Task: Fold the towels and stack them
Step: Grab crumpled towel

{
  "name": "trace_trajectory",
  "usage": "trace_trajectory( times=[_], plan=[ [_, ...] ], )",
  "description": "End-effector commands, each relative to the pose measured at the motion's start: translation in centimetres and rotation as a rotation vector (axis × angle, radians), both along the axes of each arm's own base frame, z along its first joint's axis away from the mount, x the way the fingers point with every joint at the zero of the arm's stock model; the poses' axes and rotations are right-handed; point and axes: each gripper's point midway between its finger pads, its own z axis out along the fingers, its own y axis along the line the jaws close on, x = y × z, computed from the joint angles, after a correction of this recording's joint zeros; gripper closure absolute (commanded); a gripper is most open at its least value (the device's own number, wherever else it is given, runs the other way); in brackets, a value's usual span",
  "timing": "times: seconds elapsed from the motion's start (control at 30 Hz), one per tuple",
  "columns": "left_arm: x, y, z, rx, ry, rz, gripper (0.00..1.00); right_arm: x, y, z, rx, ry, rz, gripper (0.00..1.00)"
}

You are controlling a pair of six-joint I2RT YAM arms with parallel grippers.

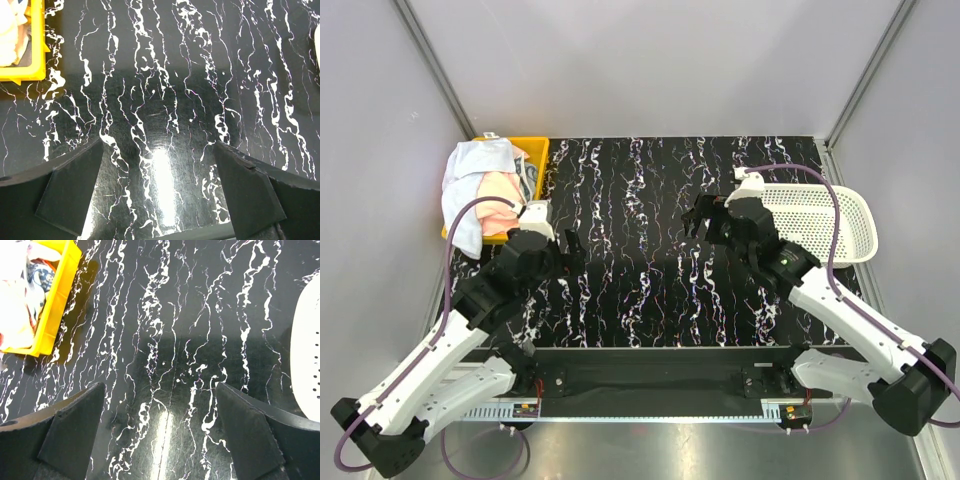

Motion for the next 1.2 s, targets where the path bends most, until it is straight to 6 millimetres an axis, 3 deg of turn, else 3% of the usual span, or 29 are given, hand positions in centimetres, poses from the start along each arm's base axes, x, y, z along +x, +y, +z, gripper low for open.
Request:
trace_trajectory(
  times=[0.0,0.23,0.37,0.4,0.57,0.6,0.67,0.7,0.9,0.97,1.17],
  plan=[
    [0.8,0.5,2.3,-0.051,-0.072,0.070,0.01,0.1,-1.0,1.9,0.024,-0.054,-0.044,0.00],
    [1.9,1.4,2.3,-0.063,-0.067,0.192,0.01,-0.2,-0.8,1.4,-0.028,-0.036,-0.003,0.00],
    [4.3,3.0,3.2,-0.032,-0.096,0.348,0.01,-0.4,0.1,0.8,-0.035,-0.015,0.045,0.00],
    [5.6,3.2,3.5,-0.017,-0.086,0.390,0.01,-0.3,0.4,0.4,-0.043,-0.005,0.056,0.00],
    [11.9,9.5,3.8,-0.055,-0.084,0.654,0.05,-0.5,1.4,-0.2,-0.044,0.038,0.106,0.00],
    [13.6,11.8,3.4,-0.058,-0.090,0.732,0.07,-0.7,1.6,-0.3,-0.041,0.042,0.117,0.00],
    [15.5,14.1,4.0,-0.047,-0.114,0.813,0.08,-0.7,1.8,-0.6,-0.037,0.047,0.128,0.00],
    [16.2,16.6,4.2,-0.036,-0.133,0.888,0.08,-0.8,1.8,-0.7,-0.039,0.049,0.130,0.00],
    [22.0,23.8,1.9,-0.051,-0.141,1.008,0.11,-0.9,1.2,-0.8,-0.050,0.038,0.114,0.00],
    [24.2,25.0,0.8,-0.040,-0.121,1.015,0.15,-0.9,1.0,-0.8,-0.054,0.034,0.104,0.00],
    [27.3,27.1,-0.4,-0.012,-0.125,1.028,0.16,-0.7,0.7,-1.1,-0.061,0.030,0.091,0.00]
  ],
)
